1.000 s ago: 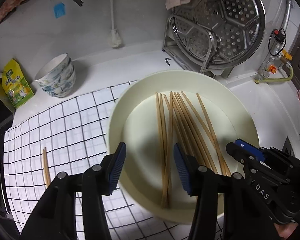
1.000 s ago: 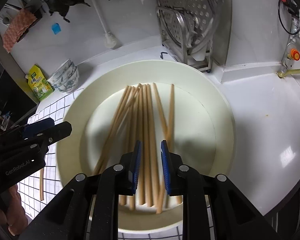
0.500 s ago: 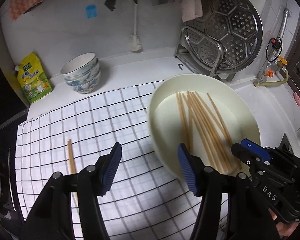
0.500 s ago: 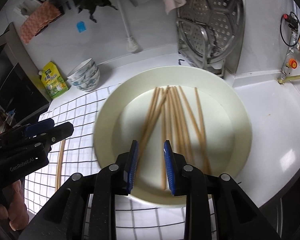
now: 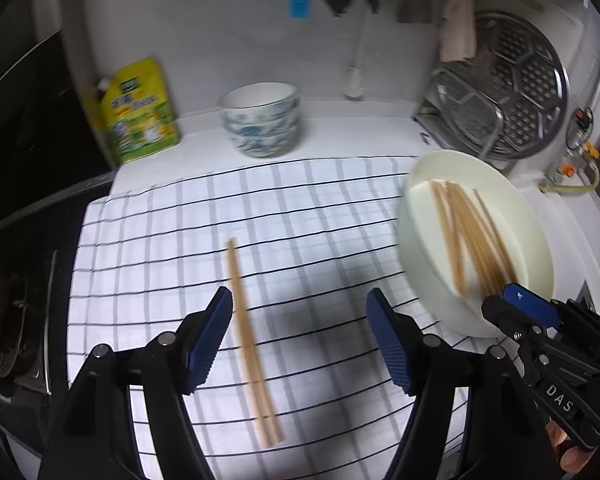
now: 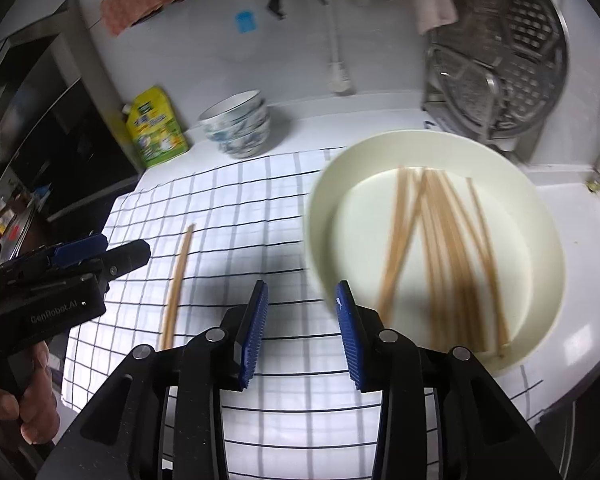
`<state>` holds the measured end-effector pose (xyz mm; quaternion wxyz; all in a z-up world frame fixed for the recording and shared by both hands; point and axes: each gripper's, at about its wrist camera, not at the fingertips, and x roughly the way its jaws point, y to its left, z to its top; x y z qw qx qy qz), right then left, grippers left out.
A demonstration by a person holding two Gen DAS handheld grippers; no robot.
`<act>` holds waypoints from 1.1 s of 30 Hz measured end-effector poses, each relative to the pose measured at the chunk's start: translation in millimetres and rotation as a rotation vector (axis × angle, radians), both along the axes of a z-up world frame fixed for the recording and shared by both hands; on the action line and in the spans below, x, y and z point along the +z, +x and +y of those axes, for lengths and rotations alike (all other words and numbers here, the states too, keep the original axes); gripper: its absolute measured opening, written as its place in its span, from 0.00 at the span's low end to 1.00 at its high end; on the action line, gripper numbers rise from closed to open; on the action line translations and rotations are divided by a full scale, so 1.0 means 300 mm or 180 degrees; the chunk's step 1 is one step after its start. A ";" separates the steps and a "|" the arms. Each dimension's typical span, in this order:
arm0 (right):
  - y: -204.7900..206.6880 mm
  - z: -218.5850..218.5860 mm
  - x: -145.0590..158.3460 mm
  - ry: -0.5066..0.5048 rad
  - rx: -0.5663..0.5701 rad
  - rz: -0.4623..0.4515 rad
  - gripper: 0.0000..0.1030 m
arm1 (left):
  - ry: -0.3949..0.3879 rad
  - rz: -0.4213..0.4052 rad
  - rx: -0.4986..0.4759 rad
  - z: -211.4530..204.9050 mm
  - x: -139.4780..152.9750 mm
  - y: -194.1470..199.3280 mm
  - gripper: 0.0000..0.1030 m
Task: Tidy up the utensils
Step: 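Move both open tools back to the last chopsticks on the cloth, then push the tool fingers between the last chopsticks to separate them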
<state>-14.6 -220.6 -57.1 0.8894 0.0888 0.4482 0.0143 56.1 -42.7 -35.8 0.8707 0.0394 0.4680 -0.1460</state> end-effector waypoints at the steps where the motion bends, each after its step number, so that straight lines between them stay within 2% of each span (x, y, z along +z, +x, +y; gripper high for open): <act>1: 0.005 0.030 -0.006 -0.0007 0.0042 0.0009 0.35 | -0.0002 0.0006 0.0036 0.023 -0.004 0.001 0.66; 14: 0.031 0.275 -0.090 -0.0028 0.0315 0.0144 0.39 | 0.0069 0.0119 0.0287 0.268 -0.103 0.005 0.71; 33: 0.083 0.426 -0.254 -0.0023 0.0372 0.0357 0.41 | 0.0150 0.0297 0.0412 0.430 -0.232 0.029 0.71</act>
